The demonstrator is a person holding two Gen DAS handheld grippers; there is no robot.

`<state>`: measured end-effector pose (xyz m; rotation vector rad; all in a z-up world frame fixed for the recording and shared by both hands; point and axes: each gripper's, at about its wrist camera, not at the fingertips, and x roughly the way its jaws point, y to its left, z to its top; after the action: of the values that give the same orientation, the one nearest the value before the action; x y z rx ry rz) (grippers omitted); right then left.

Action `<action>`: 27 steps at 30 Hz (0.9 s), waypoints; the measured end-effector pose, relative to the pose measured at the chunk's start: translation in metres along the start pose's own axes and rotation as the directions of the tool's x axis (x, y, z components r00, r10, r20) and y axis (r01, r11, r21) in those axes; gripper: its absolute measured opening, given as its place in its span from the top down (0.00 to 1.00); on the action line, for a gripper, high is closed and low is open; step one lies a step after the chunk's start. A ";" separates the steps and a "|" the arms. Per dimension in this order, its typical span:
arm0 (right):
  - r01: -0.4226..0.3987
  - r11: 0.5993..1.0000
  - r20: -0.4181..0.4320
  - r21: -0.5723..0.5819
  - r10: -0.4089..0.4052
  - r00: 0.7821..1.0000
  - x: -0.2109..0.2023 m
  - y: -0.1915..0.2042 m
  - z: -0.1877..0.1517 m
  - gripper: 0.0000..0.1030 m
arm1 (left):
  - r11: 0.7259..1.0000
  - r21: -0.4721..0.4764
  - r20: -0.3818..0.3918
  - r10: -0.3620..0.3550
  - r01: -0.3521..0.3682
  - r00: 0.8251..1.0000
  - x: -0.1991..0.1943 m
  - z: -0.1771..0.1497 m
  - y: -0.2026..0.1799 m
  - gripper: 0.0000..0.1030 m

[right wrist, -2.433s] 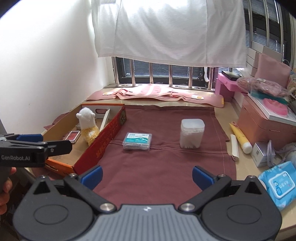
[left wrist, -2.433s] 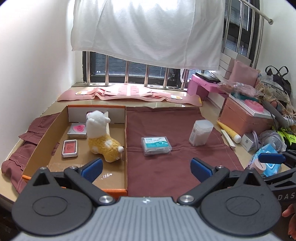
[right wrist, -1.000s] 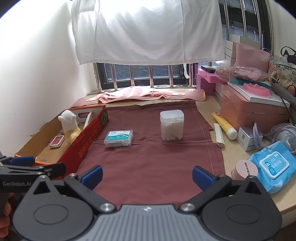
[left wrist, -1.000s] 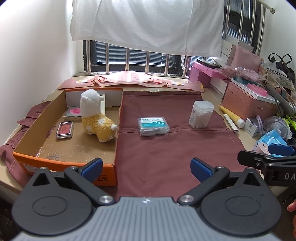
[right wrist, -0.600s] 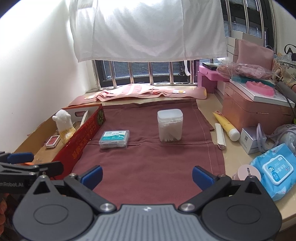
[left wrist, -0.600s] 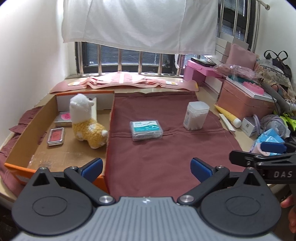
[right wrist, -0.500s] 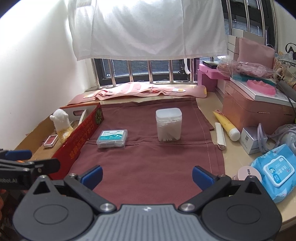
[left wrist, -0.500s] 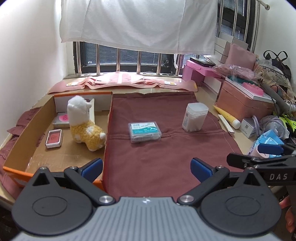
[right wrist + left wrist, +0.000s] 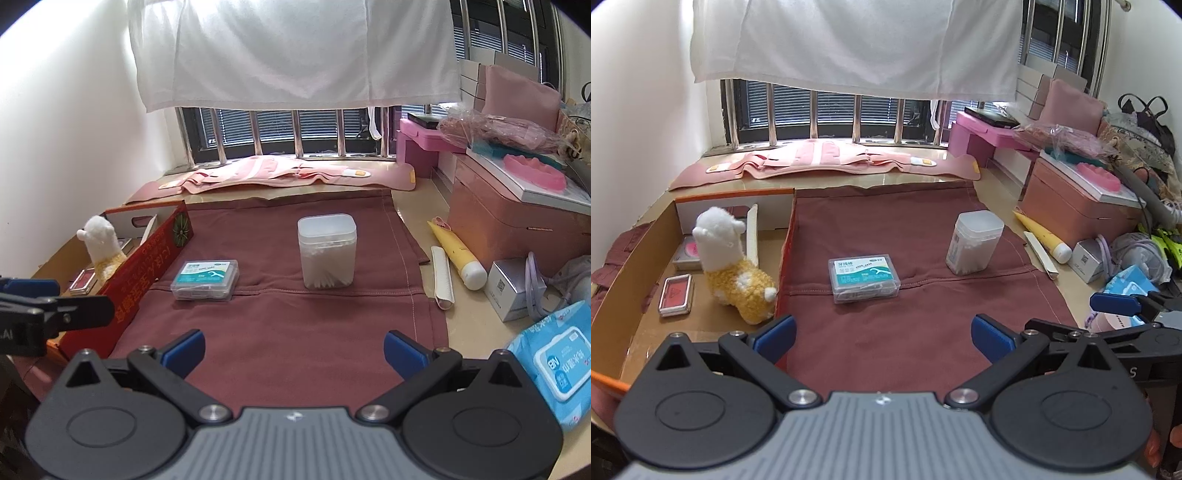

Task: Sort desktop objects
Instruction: 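Move the left tool to the floss-pick box while the right tool approaches the white container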

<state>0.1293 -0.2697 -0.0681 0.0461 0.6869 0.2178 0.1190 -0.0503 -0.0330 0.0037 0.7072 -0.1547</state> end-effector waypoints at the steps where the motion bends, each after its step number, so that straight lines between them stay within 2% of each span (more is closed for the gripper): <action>1: 0.001 1.000 -0.001 -0.003 -0.001 1.000 0.003 -0.001 0.001 0.00 | 1.000 0.005 -0.002 0.007 -0.007 1.000 0.004 0.002 -0.002 0.00; 7: 0.005 1.000 -0.007 0.001 -0.005 1.000 0.022 -0.011 0.011 0.00 | 1.000 0.003 -0.049 0.021 -0.021 0.999 0.033 0.021 -0.006 0.00; 14: 0.011 0.999 -0.011 -0.031 -0.011 1.000 0.051 -0.021 0.026 0.00 | 0.996 -0.036 -0.083 0.073 -0.076 0.994 0.073 0.044 -0.009 0.00; 20: 0.023 0.997 0.012 -0.079 -0.022 1.000 0.079 -0.025 0.030 0.00 | 0.993 -0.055 -0.063 0.097 -0.100 0.993 0.099 0.048 -0.015 0.00; 27: -0.002 0.997 0.038 -0.078 0.005 0.999 0.104 -0.029 0.028 0.00 | 0.991 -0.061 -0.046 0.119 -0.121 0.992 0.124 0.042 -0.019 0.00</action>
<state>0.2309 -0.2748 -0.1143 -0.0237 0.6402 0.2463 0.2363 -0.0885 -0.0801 -0.0110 0.7518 -0.0170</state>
